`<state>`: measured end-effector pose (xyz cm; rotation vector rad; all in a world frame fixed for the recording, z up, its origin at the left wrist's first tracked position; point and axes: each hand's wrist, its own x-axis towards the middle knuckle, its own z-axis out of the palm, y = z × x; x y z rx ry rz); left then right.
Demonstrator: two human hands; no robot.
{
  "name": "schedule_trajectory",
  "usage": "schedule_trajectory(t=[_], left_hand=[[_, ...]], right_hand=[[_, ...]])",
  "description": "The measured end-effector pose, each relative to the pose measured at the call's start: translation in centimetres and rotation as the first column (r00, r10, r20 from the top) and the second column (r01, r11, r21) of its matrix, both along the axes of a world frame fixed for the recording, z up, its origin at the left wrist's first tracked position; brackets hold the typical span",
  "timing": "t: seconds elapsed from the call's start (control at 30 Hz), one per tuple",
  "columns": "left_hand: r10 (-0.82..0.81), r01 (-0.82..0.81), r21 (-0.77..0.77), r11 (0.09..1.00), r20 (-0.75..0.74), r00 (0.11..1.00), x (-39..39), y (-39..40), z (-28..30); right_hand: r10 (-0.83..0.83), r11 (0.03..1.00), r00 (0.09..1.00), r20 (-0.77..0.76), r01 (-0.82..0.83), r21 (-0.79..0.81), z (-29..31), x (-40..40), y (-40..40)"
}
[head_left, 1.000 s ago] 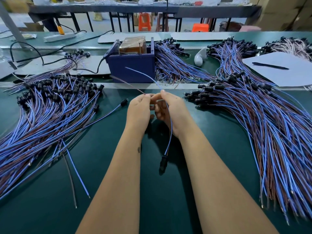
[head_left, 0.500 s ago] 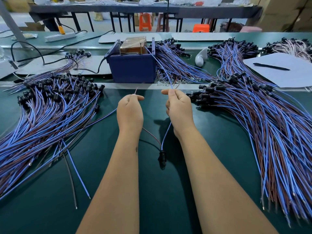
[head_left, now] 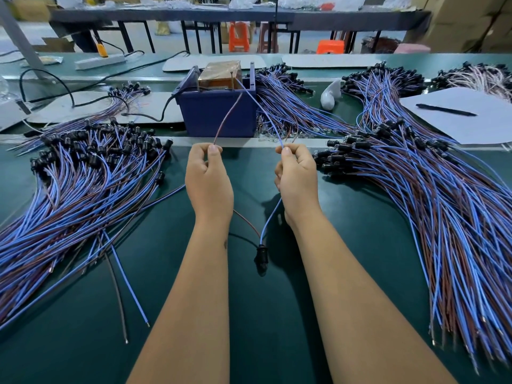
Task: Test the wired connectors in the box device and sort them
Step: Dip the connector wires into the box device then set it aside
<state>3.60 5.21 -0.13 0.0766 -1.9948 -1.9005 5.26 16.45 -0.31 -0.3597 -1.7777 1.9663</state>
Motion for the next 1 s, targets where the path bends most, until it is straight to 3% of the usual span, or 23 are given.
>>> schedule_trajectory(t=[1.0], left_hand=[[0.032,-0.034,0.019,0.999,0.064,0.997,-1.5,-0.9,-1.0]], right_hand=[[0.052,0.992,0.997,0.053,-0.057,0.112,-0.4,-0.2,-0.3]])
